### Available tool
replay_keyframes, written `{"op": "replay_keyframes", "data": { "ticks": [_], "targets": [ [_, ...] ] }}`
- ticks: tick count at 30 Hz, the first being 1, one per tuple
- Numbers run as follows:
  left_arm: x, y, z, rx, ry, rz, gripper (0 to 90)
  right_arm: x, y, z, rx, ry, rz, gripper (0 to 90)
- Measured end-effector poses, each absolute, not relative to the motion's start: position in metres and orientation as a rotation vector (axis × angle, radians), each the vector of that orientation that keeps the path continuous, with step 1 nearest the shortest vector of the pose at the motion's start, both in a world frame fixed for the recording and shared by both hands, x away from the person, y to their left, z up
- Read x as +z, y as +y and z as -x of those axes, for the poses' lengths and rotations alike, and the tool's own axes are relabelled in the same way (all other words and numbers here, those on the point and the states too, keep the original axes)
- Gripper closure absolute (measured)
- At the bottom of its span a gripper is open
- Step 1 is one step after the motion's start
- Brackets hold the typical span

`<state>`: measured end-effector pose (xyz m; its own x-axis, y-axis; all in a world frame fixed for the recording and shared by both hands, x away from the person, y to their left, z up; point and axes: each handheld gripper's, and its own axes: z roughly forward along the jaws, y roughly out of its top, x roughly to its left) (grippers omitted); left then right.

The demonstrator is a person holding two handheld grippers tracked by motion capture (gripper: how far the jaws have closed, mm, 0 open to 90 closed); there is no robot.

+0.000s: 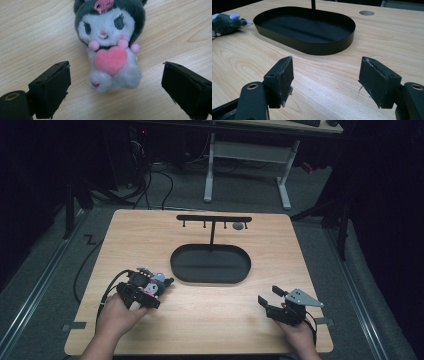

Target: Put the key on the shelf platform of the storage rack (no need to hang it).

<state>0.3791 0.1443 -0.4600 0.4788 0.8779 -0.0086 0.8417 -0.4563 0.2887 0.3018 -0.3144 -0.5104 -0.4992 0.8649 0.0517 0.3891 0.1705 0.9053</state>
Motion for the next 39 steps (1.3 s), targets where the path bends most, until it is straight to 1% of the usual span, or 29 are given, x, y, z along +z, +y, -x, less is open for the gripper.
{"op": "replay_keyframes", "data": {
  "ticks": [8, 20, 25, 28, 30, 33, 34, 35, 36, 37, 39],
  "targets": [
    [-0.468, 0.143, -0.390, 0.184, 1.496, -2.471, 9.5, -0.511, -0.314, -0.304, 1.303, 1.974, -1.205, 27.9],
    [-0.473, 0.145, -0.397, 0.159, 1.515, -2.485, 11.5, -0.510, -0.315, -0.302, 1.316, 1.968, -1.210, 28.2],
    [-0.475, 0.145, -0.399, 0.132, 1.502, -2.486, 15.5, -0.510, -0.315, -0.303, 1.312, 1.972, -1.216, 28.2],
    [-0.485, 0.145, -0.400, 0.105, 1.520, -2.494, 17.4, -0.510, -0.315, -0.302, 1.314, 1.968, -1.214, 28.2],
    [-0.487, 0.147, -0.400, 0.098, 1.517, -2.482, 20.3, -0.509, -0.316, -0.302, 1.317, 1.968, -1.213, 28.2],
    [-0.487, 0.145, -0.398, 0.088, 1.495, -2.487, 28.2, -0.510, -0.316, -0.302, 1.310, 1.970, -1.214, 28.2],
    [-0.487, 0.145, -0.397, 0.085, 1.482, -2.494, 28.2, -0.509, -0.316, -0.301, 1.306, 1.973, -1.213, 28.2],
    [-0.487, 0.145, -0.397, 0.082, 1.474, -2.499, 32.9, -0.509, -0.316, -0.301, 1.308, 1.969, -1.213, 28.2],
    [-0.487, 0.146, -0.397, 0.077, 1.473, -2.498, 35.3, -0.509, -0.316, -0.301, 1.310, 1.969, -1.215, 28.2],
    [-0.486, 0.147, -0.397, 0.091, 1.467, -2.486, 39.6, -0.509, -0.316, -0.301, 1.311, 1.967, -1.221, 28.2],
    [-0.484, 0.149, -0.396, 0.102, 1.457, -2.475, 44.6, -0.510, -0.316, -0.302, 1.307, 1.969, -1.225, 28.1]
  ]
}}
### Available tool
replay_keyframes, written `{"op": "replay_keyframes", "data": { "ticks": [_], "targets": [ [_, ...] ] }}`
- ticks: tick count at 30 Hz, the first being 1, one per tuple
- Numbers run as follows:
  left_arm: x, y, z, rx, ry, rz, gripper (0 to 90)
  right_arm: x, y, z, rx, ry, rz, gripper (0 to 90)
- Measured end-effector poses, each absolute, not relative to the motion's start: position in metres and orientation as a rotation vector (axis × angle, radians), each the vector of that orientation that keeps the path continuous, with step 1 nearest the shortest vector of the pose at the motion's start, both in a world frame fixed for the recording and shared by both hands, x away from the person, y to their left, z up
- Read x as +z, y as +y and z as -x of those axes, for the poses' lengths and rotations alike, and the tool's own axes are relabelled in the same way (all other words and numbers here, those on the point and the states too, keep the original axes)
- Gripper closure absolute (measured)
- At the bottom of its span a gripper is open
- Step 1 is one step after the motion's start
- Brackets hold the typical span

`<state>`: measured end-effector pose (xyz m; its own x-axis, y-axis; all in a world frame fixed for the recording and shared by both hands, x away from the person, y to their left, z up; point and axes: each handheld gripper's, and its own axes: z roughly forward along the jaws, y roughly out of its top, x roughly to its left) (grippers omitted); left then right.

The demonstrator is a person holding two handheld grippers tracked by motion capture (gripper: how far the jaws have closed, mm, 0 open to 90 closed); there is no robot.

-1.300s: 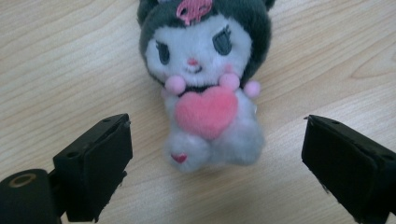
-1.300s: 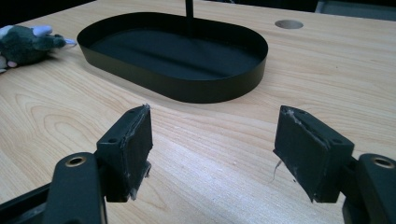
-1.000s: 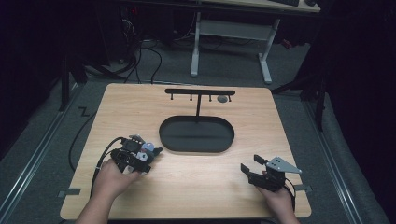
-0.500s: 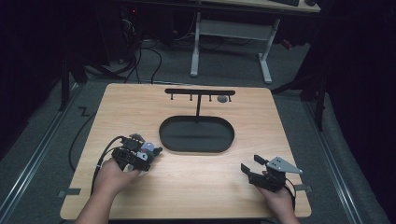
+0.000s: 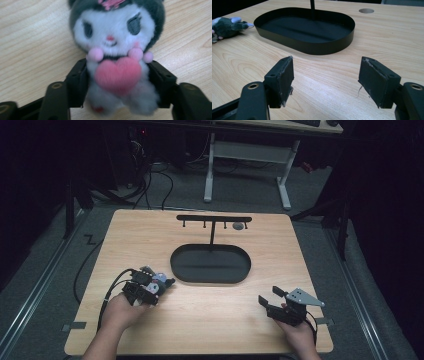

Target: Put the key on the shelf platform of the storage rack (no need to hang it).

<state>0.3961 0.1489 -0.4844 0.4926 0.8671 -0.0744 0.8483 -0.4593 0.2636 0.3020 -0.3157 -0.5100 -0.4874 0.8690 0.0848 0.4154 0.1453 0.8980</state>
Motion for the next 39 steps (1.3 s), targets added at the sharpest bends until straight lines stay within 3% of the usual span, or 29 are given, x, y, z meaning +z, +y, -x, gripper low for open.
{"op": "replay_keyframes", "data": {
  "ticks": [16, 39],
  "targets": [
    [-0.457, 0.140, -0.386, 0.247, 1.351, -2.455, 47.6, -0.511, -0.313, -0.301, 1.305, 1.984, -1.203, 27.9],
    [-0.433, 0.097, -0.408, 0.278, 1.254, -2.492, 47.5, -0.510, -0.315, -0.301, 1.308, 1.975, -1.213, 27.9]
  ]
}}
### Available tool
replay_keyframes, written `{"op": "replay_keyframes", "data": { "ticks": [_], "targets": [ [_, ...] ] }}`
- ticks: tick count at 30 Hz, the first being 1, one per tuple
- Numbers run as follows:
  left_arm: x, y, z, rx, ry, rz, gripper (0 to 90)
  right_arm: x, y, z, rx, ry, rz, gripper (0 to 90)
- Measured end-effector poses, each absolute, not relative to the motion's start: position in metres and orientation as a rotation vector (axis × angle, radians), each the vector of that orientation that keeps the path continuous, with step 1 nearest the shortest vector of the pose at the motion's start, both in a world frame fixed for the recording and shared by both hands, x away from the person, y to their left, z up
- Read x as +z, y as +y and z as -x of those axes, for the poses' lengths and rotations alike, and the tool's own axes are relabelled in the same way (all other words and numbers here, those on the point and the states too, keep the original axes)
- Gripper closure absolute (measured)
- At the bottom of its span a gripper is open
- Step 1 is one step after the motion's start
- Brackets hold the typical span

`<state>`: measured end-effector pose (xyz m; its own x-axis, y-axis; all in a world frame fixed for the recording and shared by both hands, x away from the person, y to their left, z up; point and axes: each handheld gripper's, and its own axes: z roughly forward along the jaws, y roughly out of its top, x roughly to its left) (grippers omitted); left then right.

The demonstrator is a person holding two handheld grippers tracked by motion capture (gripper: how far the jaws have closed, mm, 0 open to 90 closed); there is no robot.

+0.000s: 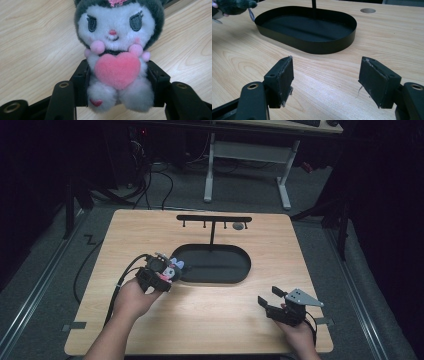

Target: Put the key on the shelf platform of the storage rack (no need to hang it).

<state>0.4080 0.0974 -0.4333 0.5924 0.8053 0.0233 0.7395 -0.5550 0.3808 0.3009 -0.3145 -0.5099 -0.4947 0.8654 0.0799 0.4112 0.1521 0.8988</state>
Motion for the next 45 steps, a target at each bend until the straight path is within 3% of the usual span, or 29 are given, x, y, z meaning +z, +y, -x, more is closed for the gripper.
{"op": "replay_keyframes", "data": {
  "ticks": [14, 45],
  "targets": [
    [-0.419, 0.064, -0.436, 0.281, 1.206, -2.503, 47.4, -0.512, -0.316, -0.300, 1.328, 1.963, -1.231, 27.4],
    [-0.444, 0.017, -0.498, 0.206, 1.156, -2.556, 47.4, -0.512, -0.320, -0.299, 1.328, 1.956, -1.243, 27.6]
  ]
}}
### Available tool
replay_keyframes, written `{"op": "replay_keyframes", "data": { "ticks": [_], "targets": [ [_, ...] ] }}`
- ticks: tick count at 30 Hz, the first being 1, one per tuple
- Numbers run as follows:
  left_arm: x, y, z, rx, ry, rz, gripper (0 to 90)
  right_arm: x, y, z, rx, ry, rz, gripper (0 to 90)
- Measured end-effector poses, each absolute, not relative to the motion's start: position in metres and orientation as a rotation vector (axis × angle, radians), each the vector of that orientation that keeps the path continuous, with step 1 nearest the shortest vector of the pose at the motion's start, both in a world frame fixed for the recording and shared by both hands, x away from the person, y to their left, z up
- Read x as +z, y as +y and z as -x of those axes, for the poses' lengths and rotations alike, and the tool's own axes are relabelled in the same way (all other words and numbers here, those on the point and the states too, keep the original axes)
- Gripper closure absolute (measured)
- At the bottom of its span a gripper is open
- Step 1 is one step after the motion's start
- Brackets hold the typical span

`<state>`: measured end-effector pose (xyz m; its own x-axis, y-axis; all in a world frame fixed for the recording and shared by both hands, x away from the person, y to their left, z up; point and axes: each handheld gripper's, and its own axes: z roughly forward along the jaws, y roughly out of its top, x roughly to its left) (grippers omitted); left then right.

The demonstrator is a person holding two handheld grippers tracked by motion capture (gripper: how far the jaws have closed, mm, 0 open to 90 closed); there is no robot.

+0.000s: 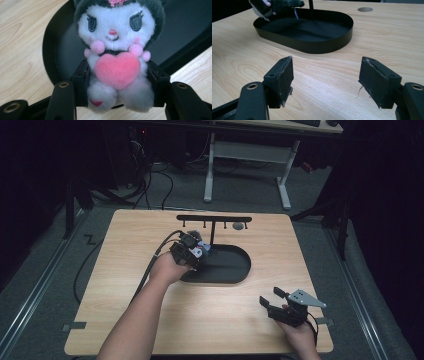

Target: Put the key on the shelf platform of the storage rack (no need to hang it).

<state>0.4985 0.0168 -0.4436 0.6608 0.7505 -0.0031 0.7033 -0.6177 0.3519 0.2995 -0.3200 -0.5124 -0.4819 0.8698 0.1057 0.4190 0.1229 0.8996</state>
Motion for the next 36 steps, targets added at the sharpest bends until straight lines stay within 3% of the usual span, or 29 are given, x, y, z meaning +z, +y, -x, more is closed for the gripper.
{"op": "replay_keyframes", "data": {
  "ticks": [36],
  "targets": [
    [-0.466, 0.004, -0.510, 0.228, 1.159, -2.558, 46.8, -0.513, -0.318, -0.300, 1.323, 1.958, -1.238, 28.1]
  ]
}}
